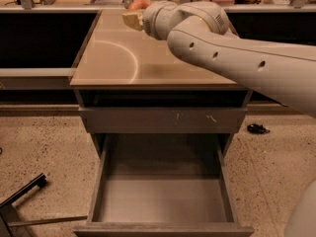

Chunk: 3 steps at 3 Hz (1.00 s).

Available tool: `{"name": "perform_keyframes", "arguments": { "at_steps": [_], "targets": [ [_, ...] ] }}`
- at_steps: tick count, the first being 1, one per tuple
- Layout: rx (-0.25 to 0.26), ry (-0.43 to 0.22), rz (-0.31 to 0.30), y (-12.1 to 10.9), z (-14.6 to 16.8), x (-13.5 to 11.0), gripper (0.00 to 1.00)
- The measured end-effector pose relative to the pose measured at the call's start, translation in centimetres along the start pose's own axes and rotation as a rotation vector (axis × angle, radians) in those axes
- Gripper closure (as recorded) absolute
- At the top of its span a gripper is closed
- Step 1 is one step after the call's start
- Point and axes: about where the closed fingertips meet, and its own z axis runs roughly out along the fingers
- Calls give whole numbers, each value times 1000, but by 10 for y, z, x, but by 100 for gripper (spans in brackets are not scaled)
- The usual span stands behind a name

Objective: Pick apple from middle drawer and place on counter

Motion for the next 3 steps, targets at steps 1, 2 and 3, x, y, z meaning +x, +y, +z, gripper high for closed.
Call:
{"name": "perform_keyframes", "arguments": {
  "at_steps": [1, 2, 3],
  "targets": [
    [5, 95, 87, 6, 12, 27, 100],
    [-10, 199, 164, 20, 8, 49, 100],
    [-37, 311, 191, 25, -3, 71, 100]
  ]
}}
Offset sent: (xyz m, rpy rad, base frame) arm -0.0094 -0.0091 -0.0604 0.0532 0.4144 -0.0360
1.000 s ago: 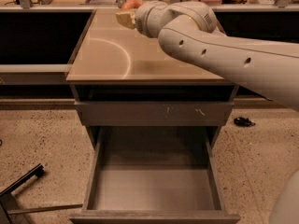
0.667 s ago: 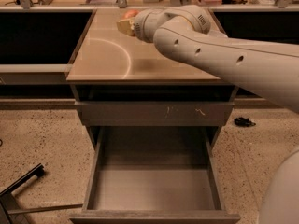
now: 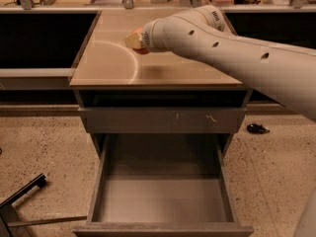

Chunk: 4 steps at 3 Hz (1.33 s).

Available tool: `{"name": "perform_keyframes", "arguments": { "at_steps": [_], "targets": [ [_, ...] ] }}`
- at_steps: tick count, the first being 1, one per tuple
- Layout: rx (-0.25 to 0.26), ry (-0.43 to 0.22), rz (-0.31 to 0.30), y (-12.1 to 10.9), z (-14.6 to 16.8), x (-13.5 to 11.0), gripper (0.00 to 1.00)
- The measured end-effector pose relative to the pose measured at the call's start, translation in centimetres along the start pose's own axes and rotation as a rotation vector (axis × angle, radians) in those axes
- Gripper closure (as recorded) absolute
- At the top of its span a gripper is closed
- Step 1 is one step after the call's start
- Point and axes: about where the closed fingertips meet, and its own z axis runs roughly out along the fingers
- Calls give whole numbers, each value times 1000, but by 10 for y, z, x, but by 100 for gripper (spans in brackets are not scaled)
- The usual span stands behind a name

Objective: Pick apple from middle drawer and place on counter

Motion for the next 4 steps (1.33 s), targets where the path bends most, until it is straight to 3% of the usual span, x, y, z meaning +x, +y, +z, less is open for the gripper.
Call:
{"name": "perform_keyframes", "arguments": {
  "at_steps": [1, 2, 4],
  "targets": [
    [-13, 126, 7, -7, -2, 27, 100],
    [-14, 126, 7, -7, -2, 27, 100],
    [-29, 245, 61, -10, 21, 67, 100]
  ]
}}
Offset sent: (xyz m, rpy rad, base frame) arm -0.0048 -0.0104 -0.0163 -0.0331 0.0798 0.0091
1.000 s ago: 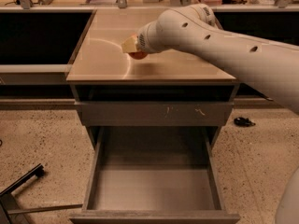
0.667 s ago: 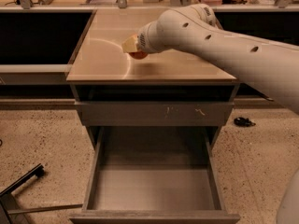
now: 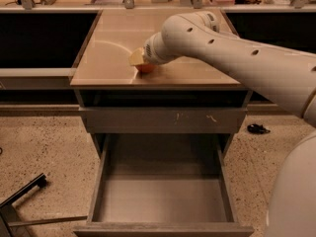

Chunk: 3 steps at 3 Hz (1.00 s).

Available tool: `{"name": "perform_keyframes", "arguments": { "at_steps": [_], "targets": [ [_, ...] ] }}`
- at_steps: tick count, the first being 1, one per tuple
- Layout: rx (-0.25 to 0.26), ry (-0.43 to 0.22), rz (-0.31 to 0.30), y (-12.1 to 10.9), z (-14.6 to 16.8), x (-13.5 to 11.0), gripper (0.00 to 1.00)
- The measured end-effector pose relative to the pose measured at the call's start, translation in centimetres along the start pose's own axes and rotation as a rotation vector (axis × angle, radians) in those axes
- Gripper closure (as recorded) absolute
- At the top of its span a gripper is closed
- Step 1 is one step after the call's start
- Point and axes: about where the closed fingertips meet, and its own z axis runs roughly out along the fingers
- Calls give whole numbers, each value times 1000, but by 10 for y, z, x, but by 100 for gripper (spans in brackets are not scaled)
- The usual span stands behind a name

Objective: Pick apple from middle drawer and place on counter

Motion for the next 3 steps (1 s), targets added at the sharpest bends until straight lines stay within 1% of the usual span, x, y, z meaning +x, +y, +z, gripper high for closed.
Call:
{"name": "perform_keyframes", "arguments": {
  "at_steps": [1, 2, 3],
  "targets": [
    [0, 0, 0, 0, 0, 0, 100],
    [0, 0, 0, 0, 0, 0, 81],
    [0, 0, 0, 0, 0, 0, 57]
  ]
}}
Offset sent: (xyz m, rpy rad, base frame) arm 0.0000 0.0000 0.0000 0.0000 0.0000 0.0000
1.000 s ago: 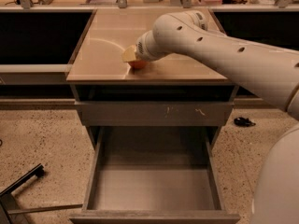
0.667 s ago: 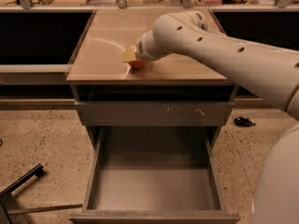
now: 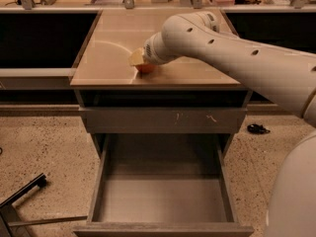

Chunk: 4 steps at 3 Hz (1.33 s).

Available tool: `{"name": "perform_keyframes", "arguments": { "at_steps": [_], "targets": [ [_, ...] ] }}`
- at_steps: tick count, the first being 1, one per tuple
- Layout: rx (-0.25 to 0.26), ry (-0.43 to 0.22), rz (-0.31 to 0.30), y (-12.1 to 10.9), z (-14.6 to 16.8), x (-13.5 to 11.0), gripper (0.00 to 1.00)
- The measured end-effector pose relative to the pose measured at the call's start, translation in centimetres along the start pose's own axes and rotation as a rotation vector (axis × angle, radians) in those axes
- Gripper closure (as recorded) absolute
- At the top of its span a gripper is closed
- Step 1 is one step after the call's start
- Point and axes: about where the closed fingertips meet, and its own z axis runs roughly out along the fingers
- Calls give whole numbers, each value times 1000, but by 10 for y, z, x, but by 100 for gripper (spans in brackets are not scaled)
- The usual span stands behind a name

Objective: Pick apple from middle drawer and place on counter

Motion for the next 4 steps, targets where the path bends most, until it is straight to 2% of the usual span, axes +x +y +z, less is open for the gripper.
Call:
{"name": "perform_keyframes", "arguments": {
  "at_steps": [2, 3, 4],
  "targets": [
    [0, 0, 0, 0, 0, 0, 11],
    [0, 0, 0, 0, 0, 0, 0],
    [0, 0, 0, 0, 0, 0, 0]
  ]
}}
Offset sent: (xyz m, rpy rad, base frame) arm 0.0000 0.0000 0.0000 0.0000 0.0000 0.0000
